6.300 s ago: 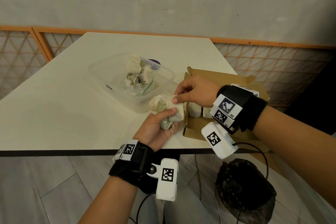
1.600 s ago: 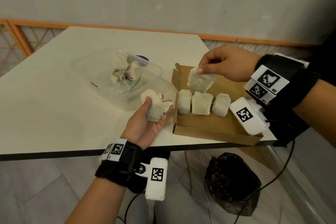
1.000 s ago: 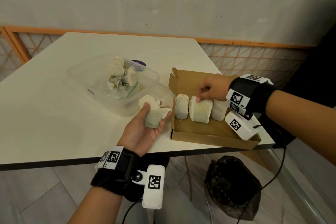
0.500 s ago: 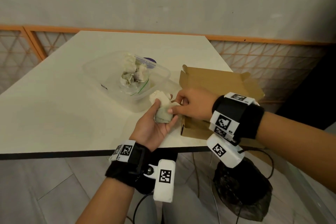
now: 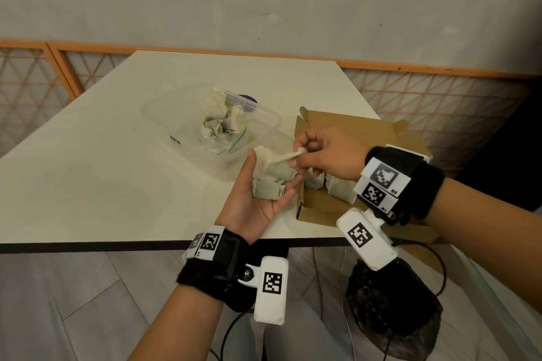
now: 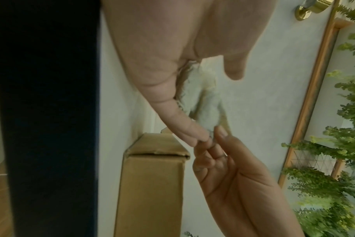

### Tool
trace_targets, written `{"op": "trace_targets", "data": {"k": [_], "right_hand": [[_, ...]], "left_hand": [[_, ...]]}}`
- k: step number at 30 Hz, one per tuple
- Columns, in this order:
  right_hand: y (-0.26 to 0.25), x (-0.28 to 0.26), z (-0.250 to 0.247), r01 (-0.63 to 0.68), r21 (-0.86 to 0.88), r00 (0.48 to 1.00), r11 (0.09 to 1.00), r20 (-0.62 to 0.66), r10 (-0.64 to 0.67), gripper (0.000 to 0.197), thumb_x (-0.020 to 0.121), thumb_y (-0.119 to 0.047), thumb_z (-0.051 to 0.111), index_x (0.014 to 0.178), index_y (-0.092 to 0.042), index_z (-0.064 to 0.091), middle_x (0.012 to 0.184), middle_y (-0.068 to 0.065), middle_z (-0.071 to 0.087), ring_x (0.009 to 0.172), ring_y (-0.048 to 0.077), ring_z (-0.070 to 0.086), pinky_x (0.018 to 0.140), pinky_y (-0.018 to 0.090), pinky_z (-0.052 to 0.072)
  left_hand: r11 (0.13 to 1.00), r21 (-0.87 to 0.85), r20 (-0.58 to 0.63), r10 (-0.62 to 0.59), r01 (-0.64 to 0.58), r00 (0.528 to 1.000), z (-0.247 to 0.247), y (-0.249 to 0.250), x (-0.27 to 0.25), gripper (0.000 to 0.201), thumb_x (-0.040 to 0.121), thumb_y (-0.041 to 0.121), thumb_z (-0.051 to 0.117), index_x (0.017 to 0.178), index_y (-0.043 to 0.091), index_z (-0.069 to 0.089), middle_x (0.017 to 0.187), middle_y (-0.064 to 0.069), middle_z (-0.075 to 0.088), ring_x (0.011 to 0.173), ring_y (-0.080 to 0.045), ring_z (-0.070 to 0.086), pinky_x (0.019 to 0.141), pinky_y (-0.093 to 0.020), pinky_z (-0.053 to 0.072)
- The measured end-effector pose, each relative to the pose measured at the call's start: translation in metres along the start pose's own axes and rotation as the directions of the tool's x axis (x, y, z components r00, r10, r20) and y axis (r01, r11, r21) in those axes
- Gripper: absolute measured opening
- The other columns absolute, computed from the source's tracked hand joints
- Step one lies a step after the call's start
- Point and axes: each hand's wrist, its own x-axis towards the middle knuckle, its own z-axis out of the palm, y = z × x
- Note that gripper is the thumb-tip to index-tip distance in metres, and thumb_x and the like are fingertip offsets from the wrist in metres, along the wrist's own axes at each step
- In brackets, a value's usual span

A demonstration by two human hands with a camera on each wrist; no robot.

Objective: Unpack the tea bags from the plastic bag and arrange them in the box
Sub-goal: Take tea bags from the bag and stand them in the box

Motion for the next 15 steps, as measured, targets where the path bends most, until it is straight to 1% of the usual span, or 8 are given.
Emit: {"op": "trace_targets", "data": {"k": [1, 3, 5, 7, 8, 11, 13, 15], "right_hand": [[0.002, 0.002, 0.001, 0.0, -0.018, 1.0, 1.0, 0.0, 0.0, 0.019, 0.081, 0.003, 0.064, 0.078, -0.012, 0.052, 0.066, 0.004, 0.059, 0.049, 0.002, 0.061, 0.046, 0.011, 0.045], [0.002, 0.004, 0.002, -0.016, -0.011, 1.0, 1.0, 0.001, 0.016, 0.017, 0.082, 0.001, 0.064, 0.081, -0.012, 0.053, 0.067, 0.004, 0.06, 0.048, 0.0, 0.061, 0.047, 0.012, 0.044], [0.001, 0.006, 0.004, -0.05, -0.009, 0.999, 0.999, 0.01, 0.05, 0.011, 0.082, -0.007, 0.067, 0.086, -0.012, 0.058, 0.067, 0.001, 0.062, 0.051, 0.001, 0.061, 0.049, 0.014, 0.044], [0.0, 0.009, 0.004, -0.073, -0.054, 0.997, 0.996, 0.001, 0.073, 0.009, 0.081, -0.017, 0.069, 0.087, -0.014, 0.063, 0.069, -0.001, 0.064, 0.057, 0.004, 0.06, 0.049, 0.013, 0.042], [0.0, 0.011, 0.003, -0.074, -0.065, 0.997, 0.995, -0.019, 0.073, 0.007, 0.08, -0.016, 0.07, 0.084, -0.016, 0.064, 0.07, -0.002, 0.062, 0.058, 0.004, 0.057, 0.049, 0.012, 0.041], [-0.002, 0.015, -0.001, -0.073, 0.021, 0.994, 0.997, -0.08, 0.075, 0.018, 0.079, -0.002, 0.068, 0.081, -0.019, 0.063, 0.069, 0.0, 0.057, 0.057, 0.005, 0.053, 0.05, 0.011, 0.041], [-0.005, 0.015, -0.003, -0.051, 0.068, 0.994, 0.996, -0.091, 0.057, 0.021, 0.079, 0.002, 0.067, 0.084, -0.018, 0.062, 0.068, 0.0, 0.056, 0.061, 0.009, 0.054, 0.054, 0.013, 0.043], [-0.007, 0.016, -0.005, -0.03, 0.061, 0.993, 0.998, -0.114, 0.036, 0.021, 0.079, -0.002, 0.069, 0.088, -0.019, 0.061, 0.071, 0.002, 0.058, 0.069, 0.014, 0.055, 0.065, 0.022, 0.045]], "left_hand": [[1.0, 0.016, -0.003, 0.006, -0.006, 1.0, 0.0, -0.001, 0.0, 0.051, 0.082, 0.044, 0.054, 0.11, 0.005, 0.07, 0.115, -0.017, 0.066, 0.095, -0.022, 0.069, 0.071, -0.021, 0.056], [0.998, 0.046, -0.027, 0.046, -0.045, 0.999, -0.003, -0.002, 0.002, 0.043, 0.088, 0.027, 0.054, 0.121, 0.0, 0.061, 0.116, -0.018, 0.066, 0.094, -0.02, 0.07, 0.068, -0.02, 0.056], [0.995, 0.054, -0.052, 0.082, -0.079, 0.995, -0.006, -0.003, 0.003, 0.036, 0.093, 0.016, 0.05, 0.124, -0.002, 0.055, 0.109, -0.016, 0.069, 0.091, -0.019, 0.071, 0.066, -0.018, 0.057], [0.994, 0.062, -0.06, 0.096, -0.092, 0.994, -0.006, -0.004, 0.004, 0.03, 0.093, 0.011, 0.051, 0.119, 0.0, 0.058, 0.101, -0.014, 0.071, 0.086, -0.019, 0.072, 0.064, -0.02, 0.058], [0.993, 0.072, -0.067, 0.103, -0.098, 0.992, -0.005, -0.004, 0.003, 0.026, 0.092, 0.009, 0.052, 0.116, 0.001, 0.059, 0.097, -0.013, 0.072, 0.083, -0.019, 0.072, 0.063, -0.02, 0.058], [0.986, 0.113, -0.096, 0.136, -0.125, 0.986, -0.004, -0.006, 0.003, 0.021, 0.089, 0.001, 0.055, 0.109, 0.004, 0.061, 0.092, -0.009, 0.072, 0.077, -0.017, 0.071, 0.058, -0.019, 0.056], [0.982, 0.124, -0.114, 0.158, -0.144, 0.981, -0.004, -0.007, 0.002, 0.021, 0.089, -0.001, 0.055, 0.108, 0.004, 0.061, 0.092, -0.007, 0.07, 0.075, -0.014, 0.07, 0.055, -0.017, 0.054], [0.981, 0.115, -0.127, 0.168, -0.154, 0.978, -0.003, -0.007, 0.002, 0.02, 0.087, -0.002, 0.057, 0.106, 0.005, 0.061, 0.09, -0.007, 0.069, 0.074, -0.013, 0.068, 0.054, -0.017, 0.054]]}}
